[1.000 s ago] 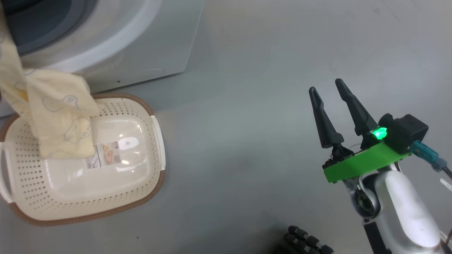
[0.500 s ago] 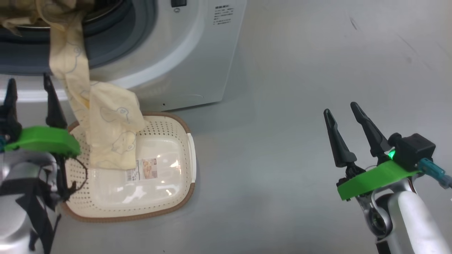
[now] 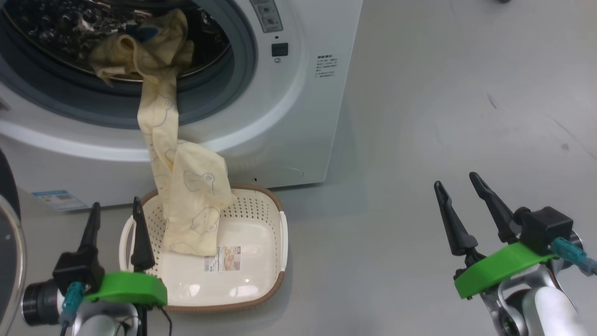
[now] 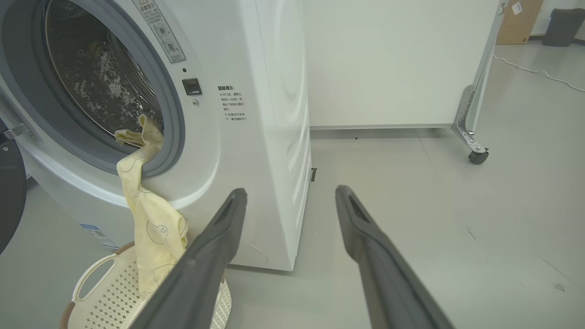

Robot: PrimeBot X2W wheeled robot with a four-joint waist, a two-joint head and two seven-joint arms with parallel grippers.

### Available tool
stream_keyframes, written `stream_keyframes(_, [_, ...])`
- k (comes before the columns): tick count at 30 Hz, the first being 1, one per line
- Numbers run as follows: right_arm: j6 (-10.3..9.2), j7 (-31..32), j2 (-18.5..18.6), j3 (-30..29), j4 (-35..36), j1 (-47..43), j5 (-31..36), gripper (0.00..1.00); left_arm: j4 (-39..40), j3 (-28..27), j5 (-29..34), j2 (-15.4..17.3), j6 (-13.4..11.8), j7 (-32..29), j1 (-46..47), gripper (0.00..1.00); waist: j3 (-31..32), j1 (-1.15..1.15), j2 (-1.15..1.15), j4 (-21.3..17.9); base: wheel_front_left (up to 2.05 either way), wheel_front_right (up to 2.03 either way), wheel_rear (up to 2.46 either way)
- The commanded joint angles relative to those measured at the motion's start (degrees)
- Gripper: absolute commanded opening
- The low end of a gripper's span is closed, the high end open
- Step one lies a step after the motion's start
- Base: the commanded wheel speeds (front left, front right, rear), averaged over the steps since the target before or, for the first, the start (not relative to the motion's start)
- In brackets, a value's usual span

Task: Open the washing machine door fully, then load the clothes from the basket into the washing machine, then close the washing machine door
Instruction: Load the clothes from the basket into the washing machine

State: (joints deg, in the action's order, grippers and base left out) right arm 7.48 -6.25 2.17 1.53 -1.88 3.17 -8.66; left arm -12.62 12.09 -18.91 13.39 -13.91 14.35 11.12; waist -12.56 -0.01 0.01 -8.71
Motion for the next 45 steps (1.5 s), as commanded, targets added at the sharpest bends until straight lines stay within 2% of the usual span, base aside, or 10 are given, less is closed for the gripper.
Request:
stream_keyframes(1, [0.01, 0.6, 0.7, 0.6, 2.6, 0.1, 0.5, 1.0, 2.5, -2.2, 1.0, 0.5, -0.6, 0.6, 0.0, 1.0, 2.4, 0.01, -0.01, 1.3, 0.0, 0.0, 0.0])
stream_keyframes(10, [0.01, 2.7, 0.7, -1.3, 5.6, -3.3, 2.3, 1.0, 5.2, -0.8, 3.2, -2.7, 1.0, 0.6, -6.7, 1.0, 7.2, 0.01, -0.01, 4.4, 0.0, 0.0, 0.0])
stream_keyframes(17, [0.01, 4.9, 0.7, -2.7, 8.5, -5.7, 3.2, 1.0, 5.9, -0.6, 4.1, -3.5, 1.6, 0.6, -10.5, 1.0, 10.6, 0.01, -0.01, 6.3, 0.0, 0.0, 0.0])
stream_keyframes(30, [0.01, 5.8, 0.7, -2.5, 9.6, -7.6, 3.1, 1.0, 6.6, -0.6, 4.7, -3.6, 1.9, 0.6, -11.6, 1.0, 12.3, 0.01, -0.01, 6.5, 0.0, 0.0, 0.0])
stream_keyframes(45, [0.01, 5.9, 0.7, -2.3, 9.9, -7.3, 3.0, 1.0, 6.0, -0.5, 5.3, -3.7, 1.9, 0.6, -10.4, 1.0, 11.2, 0.01, -0.01, 6.6, 0.0, 0.0, 0.0])
